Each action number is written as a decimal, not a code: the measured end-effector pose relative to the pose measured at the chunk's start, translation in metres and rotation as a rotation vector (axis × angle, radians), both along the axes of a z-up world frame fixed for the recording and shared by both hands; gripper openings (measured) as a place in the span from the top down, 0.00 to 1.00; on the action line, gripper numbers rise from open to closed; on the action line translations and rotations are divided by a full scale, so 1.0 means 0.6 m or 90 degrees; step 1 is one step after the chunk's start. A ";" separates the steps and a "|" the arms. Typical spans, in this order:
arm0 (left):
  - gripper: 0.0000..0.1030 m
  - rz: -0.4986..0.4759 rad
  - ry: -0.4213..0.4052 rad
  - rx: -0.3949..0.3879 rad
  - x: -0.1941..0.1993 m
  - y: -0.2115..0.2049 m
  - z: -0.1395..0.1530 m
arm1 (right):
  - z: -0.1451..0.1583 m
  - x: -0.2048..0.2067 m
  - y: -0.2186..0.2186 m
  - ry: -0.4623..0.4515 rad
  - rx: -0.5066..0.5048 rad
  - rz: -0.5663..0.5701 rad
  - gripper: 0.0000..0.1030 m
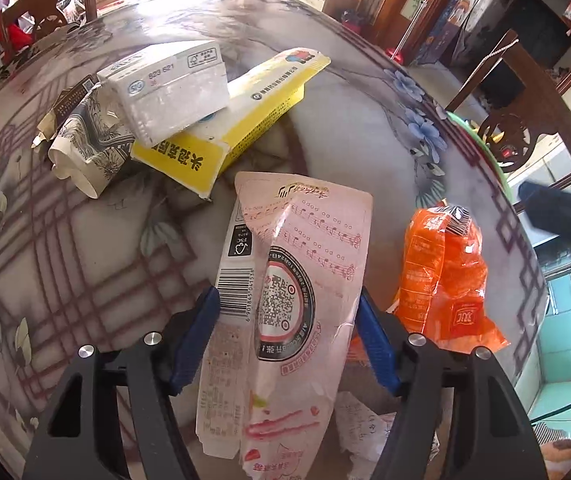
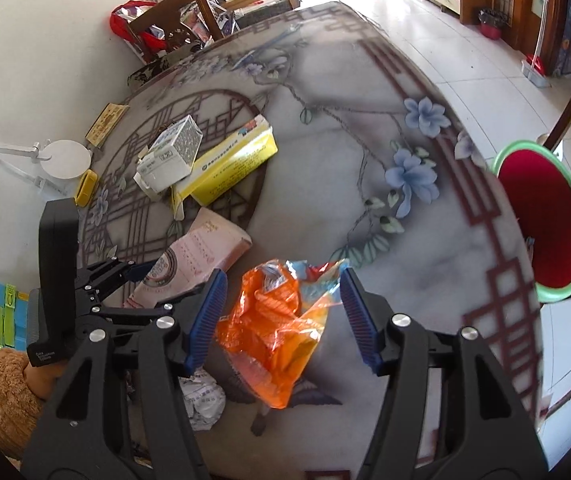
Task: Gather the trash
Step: 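Grasp the pink snack bag with left tool while right tool grasps orange snack bag, then lift both bags and carry them toward the red bin with both tools, then open the right tool over the bin while left tool carries the pink bag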
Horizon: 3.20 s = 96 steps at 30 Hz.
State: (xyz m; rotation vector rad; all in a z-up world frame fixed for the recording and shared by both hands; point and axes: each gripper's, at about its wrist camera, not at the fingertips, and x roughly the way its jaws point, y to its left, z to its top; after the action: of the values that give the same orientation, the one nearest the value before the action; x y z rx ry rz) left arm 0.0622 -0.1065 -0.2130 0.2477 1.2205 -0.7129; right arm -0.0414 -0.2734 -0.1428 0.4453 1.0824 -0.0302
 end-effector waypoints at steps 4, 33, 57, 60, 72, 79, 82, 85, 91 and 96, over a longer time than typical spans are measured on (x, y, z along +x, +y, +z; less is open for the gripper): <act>0.35 0.004 -0.004 -0.004 0.001 0.008 0.002 | -0.016 -0.004 0.012 0.023 0.014 -0.012 0.44; 0.34 0.171 -0.014 -0.097 0.016 0.155 0.079 | -0.096 0.046 0.065 0.103 0.040 0.014 0.44; 0.34 0.199 -0.059 -0.113 -0.008 0.140 0.121 | 0.022 0.035 0.070 -0.041 0.006 0.057 0.60; 0.34 0.200 -0.062 -0.113 -0.012 0.135 0.126 | 0.028 0.033 0.068 -0.048 0.005 0.059 0.60; 0.34 0.200 -0.075 -0.108 -0.024 0.099 0.137 | 0.034 0.013 0.025 -0.056 0.012 0.050 0.59; 0.34 0.189 -0.076 -0.103 -0.033 0.057 0.139 | 0.035 -0.006 -0.027 -0.059 0.016 0.029 0.59; 0.34 0.181 -0.075 -0.103 -0.036 0.034 0.139 | 0.036 -0.013 -0.053 -0.062 0.016 0.015 0.59; 0.34 0.175 -0.073 -0.103 -0.040 0.009 0.139 | 0.037 -0.024 -0.089 -0.070 0.015 -0.011 0.59; 0.34 0.156 -0.078 -0.103 -0.046 -0.048 0.146 | 0.038 -0.049 -0.187 -0.082 0.006 -0.084 0.59; 0.34 0.144 -0.080 -0.101 -0.052 -0.095 0.147 | 0.027 -0.076 -0.286 -0.076 -0.003 -0.153 0.59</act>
State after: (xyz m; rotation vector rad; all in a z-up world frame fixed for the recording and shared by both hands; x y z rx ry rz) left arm 0.0308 -0.1633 -0.1246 0.0218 1.0469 -0.5844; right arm -0.0872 -0.4449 -0.1268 0.5642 0.9076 -0.2165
